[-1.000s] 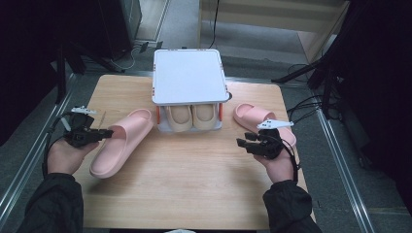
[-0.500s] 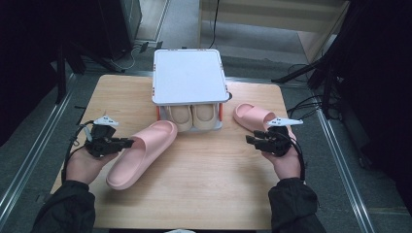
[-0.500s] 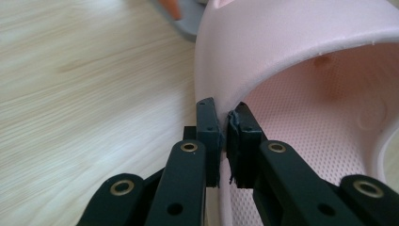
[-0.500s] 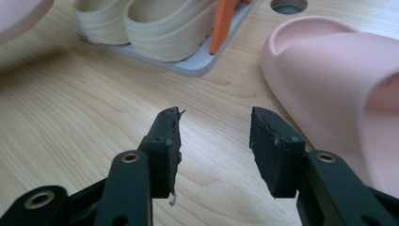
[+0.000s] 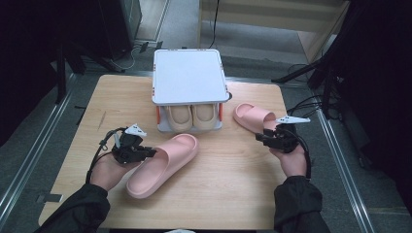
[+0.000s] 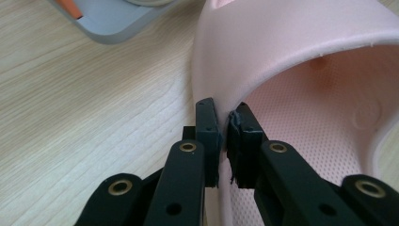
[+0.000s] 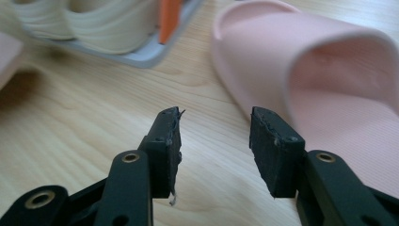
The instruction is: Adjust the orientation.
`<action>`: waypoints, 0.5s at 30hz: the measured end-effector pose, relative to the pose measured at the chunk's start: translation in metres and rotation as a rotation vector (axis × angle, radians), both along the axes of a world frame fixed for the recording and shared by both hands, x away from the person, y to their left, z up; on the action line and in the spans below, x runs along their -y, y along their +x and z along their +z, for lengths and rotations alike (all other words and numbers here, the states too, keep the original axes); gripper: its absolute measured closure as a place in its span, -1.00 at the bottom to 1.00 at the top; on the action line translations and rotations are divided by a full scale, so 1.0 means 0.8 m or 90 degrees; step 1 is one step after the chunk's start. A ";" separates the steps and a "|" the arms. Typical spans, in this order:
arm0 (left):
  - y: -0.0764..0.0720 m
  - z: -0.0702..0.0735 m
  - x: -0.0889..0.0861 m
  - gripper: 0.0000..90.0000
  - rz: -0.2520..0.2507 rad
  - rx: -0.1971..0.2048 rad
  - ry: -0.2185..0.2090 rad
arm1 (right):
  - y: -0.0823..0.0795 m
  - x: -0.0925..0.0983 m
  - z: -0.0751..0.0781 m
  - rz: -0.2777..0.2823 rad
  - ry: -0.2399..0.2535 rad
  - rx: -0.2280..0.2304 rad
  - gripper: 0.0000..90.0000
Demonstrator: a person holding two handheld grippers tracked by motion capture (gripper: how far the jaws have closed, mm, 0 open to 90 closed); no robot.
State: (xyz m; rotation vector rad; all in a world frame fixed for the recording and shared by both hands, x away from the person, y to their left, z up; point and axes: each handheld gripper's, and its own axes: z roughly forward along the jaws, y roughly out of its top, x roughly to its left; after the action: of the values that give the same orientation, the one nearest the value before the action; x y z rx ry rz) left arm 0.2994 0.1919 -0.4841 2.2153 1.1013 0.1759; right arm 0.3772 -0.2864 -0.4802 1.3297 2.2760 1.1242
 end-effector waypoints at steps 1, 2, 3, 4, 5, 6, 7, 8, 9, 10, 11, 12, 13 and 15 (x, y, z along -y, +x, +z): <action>0.000 -0.002 0.002 0.85 0.000 -0.001 -0.002 | 0.002 0.005 -0.001 -0.007 0.002 0.002 0.21; 0.000 -0.004 0.004 0.85 -0.005 -0.004 0.002 | 0.005 0.009 -0.001 -0.015 0.007 0.007 0.21; 0.000 -0.006 0.006 0.85 -0.008 -0.009 0.003 | 0.006 0.013 0.000 -0.022 0.010 0.008 0.21; 0.000 -0.008 0.008 0.84 -0.012 -0.011 0.009 | 0.009 0.016 0.000 -0.025 0.010 0.011 0.20; 0.000 -0.010 0.011 0.83 -0.018 -0.015 0.018 | 0.011 0.019 -0.001 -0.031 0.009 0.010 0.19; -0.001 -0.011 0.012 0.81 -0.018 -0.019 0.017 | 0.014 0.022 -0.003 -0.035 0.010 0.006 0.19; -0.001 -0.013 0.013 0.79 -0.021 -0.019 0.016 | 0.015 0.023 -0.004 -0.037 0.011 0.004 0.19; -0.001 -0.014 0.015 0.78 -0.025 -0.021 0.020 | 0.016 0.024 -0.005 -0.039 0.008 0.002 0.19; -0.001 -0.014 0.015 0.77 -0.028 -0.022 0.021 | 0.017 0.025 -0.006 -0.039 0.006 -0.001 0.19; -0.001 -0.014 0.015 0.76 -0.029 -0.023 0.017 | 0.017 0.026 -0.007 -0.038 0.004 -0.001 0.20; -0.001 -0.014 0.015 0.73 -0.031 -0.028 0.010 | 0.017 0.026 -0.007 -0.037 0.004 -0.002 0.20; -0.001 -0.012 0.014 0.70 -0.028 -0.027 0.006 | 0.017 0.025 -0.007 -0.037 0.004 -0.002 0.20; -0.002 -0.011 0.012 0.68 -0.033 -0.026 -0.001 | 0.017 0.025 -0.007 -0.035 0.003 0.000 0.20; -0.003 -0.007 0.009 0.59 -0.032 -0.026 -0.023 | 0.018 0.023 -0.008 -0.034 0.001 -0.003 0.20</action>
State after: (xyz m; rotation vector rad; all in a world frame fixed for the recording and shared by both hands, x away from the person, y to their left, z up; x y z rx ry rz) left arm 0.2970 0.1848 -0.4896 2.2202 1.0616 0.0890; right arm 0.3914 -0.3049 -0.4867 1.3869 2.2288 1.1071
